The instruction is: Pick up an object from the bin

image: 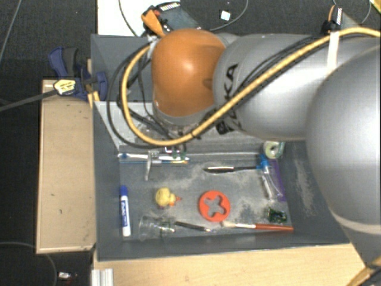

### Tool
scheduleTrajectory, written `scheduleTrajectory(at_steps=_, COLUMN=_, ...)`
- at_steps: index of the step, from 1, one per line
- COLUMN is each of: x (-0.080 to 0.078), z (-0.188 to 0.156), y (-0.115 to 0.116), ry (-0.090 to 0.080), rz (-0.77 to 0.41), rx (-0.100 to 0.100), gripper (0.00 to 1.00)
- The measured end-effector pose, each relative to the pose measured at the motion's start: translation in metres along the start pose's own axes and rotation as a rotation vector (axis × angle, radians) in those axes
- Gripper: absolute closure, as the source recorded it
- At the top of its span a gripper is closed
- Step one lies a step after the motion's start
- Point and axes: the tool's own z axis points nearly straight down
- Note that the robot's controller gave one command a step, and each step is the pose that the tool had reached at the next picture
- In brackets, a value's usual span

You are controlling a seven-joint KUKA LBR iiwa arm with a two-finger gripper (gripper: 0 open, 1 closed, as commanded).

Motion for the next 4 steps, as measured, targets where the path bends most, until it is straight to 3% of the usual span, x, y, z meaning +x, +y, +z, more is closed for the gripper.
scheduleTrajectory(at_steps=1, x=-0.002, z=-0.004, y=-0.001, ry=-0.008, rz=0.007, rx=-0.002, gripper=0.00)
scheduleTrajectory(at_steps=2, x=-0.014, z=0.136, y=0.009, ry=-0.001, rz=0.048, rx=0.000, gripper=0.00)
scheduleTrajectory(at_steps=3, x=-0.012, z=0.050, y=0.018, ry=-0.018, rz=0.111, rx=-0.007, gripper=0.00)
scheduleTrajectory(at_steps=4, x=-0.010, z=0.102, y=0.022, ry=-0.001, rz=0.137, rx=0.000, gripper=0.00)
